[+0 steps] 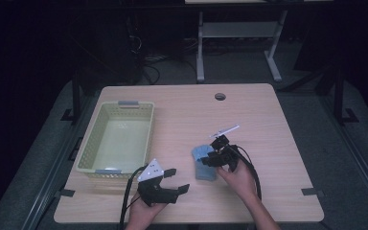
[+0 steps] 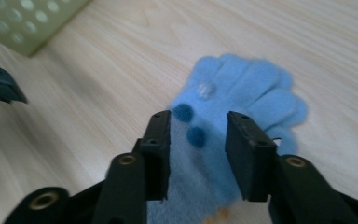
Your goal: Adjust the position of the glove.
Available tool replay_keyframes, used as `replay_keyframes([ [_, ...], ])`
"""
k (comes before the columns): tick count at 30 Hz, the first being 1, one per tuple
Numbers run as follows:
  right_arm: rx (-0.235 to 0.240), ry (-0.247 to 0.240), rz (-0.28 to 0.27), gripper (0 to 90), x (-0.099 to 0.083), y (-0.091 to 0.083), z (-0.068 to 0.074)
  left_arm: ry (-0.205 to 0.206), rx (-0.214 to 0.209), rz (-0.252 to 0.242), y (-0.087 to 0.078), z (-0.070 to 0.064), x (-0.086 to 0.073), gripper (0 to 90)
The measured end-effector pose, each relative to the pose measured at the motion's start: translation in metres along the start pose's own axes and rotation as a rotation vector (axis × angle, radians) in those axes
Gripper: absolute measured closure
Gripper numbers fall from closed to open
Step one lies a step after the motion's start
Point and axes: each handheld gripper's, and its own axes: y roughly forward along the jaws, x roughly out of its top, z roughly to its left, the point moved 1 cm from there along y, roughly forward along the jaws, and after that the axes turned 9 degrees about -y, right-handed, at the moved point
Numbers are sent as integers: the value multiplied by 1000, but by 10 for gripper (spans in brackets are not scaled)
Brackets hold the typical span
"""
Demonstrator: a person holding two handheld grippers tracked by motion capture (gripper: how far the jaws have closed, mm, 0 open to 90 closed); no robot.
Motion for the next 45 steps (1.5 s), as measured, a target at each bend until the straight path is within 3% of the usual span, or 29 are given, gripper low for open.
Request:
replay_keyframes([
  [6,45,85,-63,517,-17,-13,-12,-47,-7,-7,4,-2,7,241],
  [12,61,169,-85,448,-35,-14,-25,-124,-10,37,18,-3,11,258],
  [17,112,242,-104,420,-45,-10,-32,-221,-13,55,33,2,15,267],
  [24,188,315,-114,387,-52,-4,-39,-396,-32,85,51,17,25,297],
  [27,197,351,-124,382,-56,-2,-42,-435,-28,94,56,21,27,307],
  [31,206,385,-124,390,-59,0,-44,-522,-53,120,63,24,26,335],
  [35,205,396,-117,422,-59,2,-43,-552,-37,131,67,29,25,371],
  [38,210,407,-118,448,-61,4,-45,-542,-30,140,70,30,24,428],
  [45,206,404,-121,485,-59,7,-41,-551,-32,167,75,29,22,458],
])
